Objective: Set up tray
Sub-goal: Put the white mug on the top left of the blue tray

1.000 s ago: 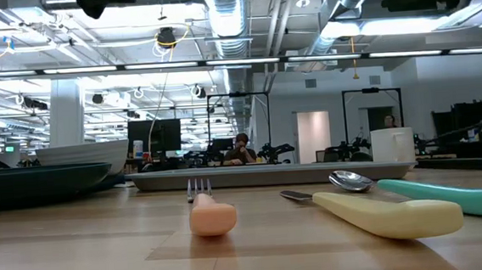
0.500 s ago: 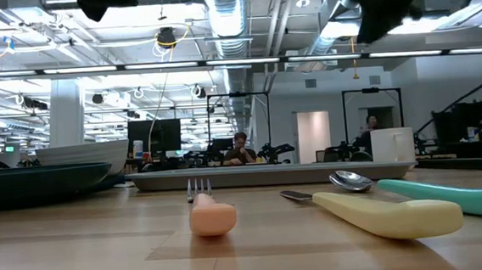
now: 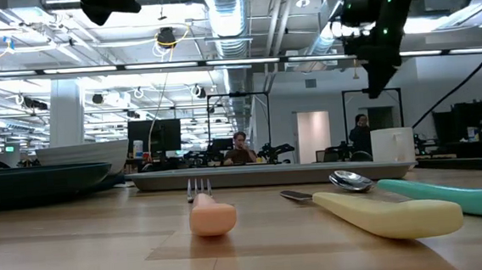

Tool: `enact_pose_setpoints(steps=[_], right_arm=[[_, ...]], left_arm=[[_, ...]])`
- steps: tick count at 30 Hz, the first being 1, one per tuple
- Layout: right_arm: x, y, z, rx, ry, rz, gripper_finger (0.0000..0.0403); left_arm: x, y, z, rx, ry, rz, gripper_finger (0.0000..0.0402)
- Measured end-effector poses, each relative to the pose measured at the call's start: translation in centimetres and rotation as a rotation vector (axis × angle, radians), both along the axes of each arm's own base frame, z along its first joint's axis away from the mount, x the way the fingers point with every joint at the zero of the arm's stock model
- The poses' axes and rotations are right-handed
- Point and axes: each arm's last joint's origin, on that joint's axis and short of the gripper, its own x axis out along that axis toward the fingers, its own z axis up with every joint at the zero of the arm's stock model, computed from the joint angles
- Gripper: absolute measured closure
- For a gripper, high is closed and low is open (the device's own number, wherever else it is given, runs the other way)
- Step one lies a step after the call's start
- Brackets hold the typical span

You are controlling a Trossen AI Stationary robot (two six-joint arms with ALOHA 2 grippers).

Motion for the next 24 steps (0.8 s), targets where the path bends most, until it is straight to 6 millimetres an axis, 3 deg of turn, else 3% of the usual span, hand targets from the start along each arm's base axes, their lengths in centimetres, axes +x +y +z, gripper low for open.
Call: enact_pose_setpoints(steps=[8,17,24], right_arm=[[0.2,-3.0,-1.2,0.098,0.090,-0.063,0.0253],[1.9,-4.1,-4.8,0.220,0.200,-0.041,0.0253],[2.5,-4.6,-6.4,0.262,0.243,-0.030,0.0253]], left_arm=[[0.0,0.0,0.0,0.000,0.000,0.000,0.0294],[0.0,0.0,0.0,0.001,0.002,0.001,0.0294],[0.0,0.0,0.0,0.001,0.003,0.001,0.0294]])
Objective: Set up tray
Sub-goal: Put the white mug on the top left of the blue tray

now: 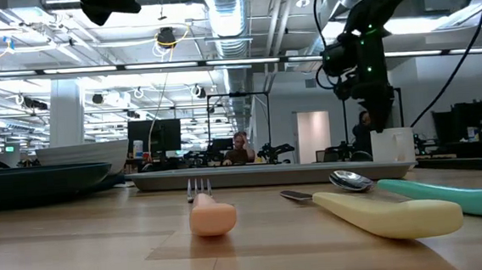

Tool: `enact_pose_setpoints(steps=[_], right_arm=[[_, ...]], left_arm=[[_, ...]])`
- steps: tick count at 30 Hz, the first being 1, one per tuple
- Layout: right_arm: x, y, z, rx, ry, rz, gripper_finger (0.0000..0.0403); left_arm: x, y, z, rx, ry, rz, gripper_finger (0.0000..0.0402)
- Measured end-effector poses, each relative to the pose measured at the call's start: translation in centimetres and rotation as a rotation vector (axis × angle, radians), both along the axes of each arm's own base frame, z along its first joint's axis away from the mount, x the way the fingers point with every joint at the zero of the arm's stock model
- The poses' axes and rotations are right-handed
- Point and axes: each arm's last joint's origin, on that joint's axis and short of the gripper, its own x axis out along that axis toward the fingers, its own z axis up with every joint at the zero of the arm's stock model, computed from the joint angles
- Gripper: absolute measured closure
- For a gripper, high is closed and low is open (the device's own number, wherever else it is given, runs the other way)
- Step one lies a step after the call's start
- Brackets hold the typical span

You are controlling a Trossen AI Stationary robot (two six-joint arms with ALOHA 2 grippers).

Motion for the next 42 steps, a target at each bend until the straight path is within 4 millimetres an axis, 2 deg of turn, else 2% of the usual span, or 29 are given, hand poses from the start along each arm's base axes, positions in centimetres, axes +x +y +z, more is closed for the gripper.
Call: enact_pose_setpoints(steps=[15,18,25,30,37,42], right_arm=[[0.2,-0.2,-0.4,0.003,0.007,0.000,0.0259],[0.1,-0.1,-0.4,0.010,0.013,-0.007,0.0287],[-0.1,0.1,-0.4,0.034,0.034,-0.008,0.0390],[-0.3,0.3,-0.4,0.054,0.053,-0.015,0.0387],[-0.2,0.3,1.4,0.071,0.068,-0.058,0.0397],[1.0,0.5,3.6,0.036,0.037,-0.026,0.0400]], left_arm=[[0.0,0.0,-0.1,-0.003,0.006,0.003,0.0294],[0.0,0.0,-0.1,-0.004,0.006,0.003,0.0294],[0.0,0.0,-0.1,-0.004,0.006,0.003,0.0294],[0.0,0.0,-0.1,-0.004,0.006,0.003,0.0294],[0.0,0.0,-0.1,-0.004,0.005,0.004,0.0294],[0.0,0.0,-0.1,-0.004,0.006,0.003,0.0294]])
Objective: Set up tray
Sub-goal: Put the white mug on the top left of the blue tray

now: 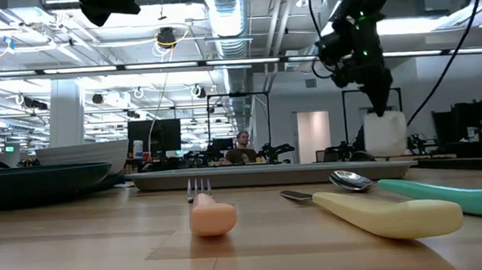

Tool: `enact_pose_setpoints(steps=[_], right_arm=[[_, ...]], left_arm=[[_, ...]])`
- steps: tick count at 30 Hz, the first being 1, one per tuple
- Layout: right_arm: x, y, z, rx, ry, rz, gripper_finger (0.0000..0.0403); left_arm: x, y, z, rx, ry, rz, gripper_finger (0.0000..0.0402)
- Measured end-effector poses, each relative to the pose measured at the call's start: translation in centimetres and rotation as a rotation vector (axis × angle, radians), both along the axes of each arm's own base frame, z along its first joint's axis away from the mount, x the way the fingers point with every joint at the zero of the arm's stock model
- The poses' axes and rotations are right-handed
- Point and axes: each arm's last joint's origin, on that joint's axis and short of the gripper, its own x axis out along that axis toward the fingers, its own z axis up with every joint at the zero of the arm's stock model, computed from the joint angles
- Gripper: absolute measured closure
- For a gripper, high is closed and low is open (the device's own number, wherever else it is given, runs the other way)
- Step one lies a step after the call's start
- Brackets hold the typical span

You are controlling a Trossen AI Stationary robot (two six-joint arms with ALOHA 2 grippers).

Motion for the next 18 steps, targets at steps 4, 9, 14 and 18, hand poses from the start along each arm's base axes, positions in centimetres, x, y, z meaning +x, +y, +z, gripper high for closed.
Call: enact_pose_setpoints(steps=[4,9,14,18], right_arm=[[1.9,0.6,2.1,-0.074,-0.067,0.025,0.0401],[4.6,2.4,4.9,-0.154,-0.147,0.118,0.0401],[8.4,3.4,6.9,-0.184,-0.236,0.199,0.0402],[12.9,2.9,7.3,-0.193,-0.273,0.277,0.0402]], left_arm=[[0.0,0.0,0.0,0.026,0.003,-0.013,0.0294],[-1.4,0.3,0.7,0.024,-0.023,-0.015,0.0294],[-4.6,1.1,2.5,-0.005,-0.139,-0.013,0.0294],[-7.1,1.7,3.4,-0.036,-0.230,-0.007,0.0294]])
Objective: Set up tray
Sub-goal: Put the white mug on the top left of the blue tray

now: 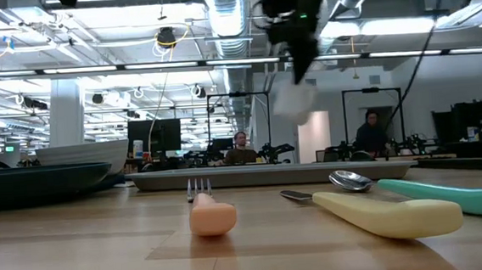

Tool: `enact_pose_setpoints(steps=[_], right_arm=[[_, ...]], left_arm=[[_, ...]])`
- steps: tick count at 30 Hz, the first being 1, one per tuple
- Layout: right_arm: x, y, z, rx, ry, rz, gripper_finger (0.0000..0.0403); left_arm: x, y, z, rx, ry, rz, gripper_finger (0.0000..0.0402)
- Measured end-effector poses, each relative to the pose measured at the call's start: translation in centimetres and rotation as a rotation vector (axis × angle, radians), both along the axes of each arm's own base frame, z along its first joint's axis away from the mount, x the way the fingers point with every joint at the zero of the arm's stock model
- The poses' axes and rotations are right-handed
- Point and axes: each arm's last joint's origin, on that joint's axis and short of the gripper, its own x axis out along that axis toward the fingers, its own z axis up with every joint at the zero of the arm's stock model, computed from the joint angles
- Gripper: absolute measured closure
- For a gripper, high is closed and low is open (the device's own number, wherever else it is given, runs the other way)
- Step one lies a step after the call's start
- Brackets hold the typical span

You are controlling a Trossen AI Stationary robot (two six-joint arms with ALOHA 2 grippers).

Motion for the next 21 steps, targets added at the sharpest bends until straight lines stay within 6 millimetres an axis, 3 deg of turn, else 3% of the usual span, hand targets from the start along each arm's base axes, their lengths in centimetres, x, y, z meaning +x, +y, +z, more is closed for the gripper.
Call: enact_pose_setpoints(steps=[6,8,15,21], right_arm=[[6.7,-1.3,-0.2,-0.004,-0.112,0.141,0.0402],[8.4,-1.2,-1.5,-0.010,-0.164,0.195,0.0402],[10.6,-0.8,-4.8,-0.006,-0.156,0.264,0.0403],[11.6,0.4,-5.1,-0.028,-0.171,0.333,0.0403]], left_arm=[[-2.2,0.5,-0.3,-0.019,-0.073,0.001,0.0294],[-2.4,0.6,-0.7,-0.018,-0.065,0.001,0.0294],[-2.4,0.6,-2.2,-0.020,-0.021,0.005,0.0294],[-1.9,0.5,-3.2,-0.037,0.003,0.010,0.0294]])
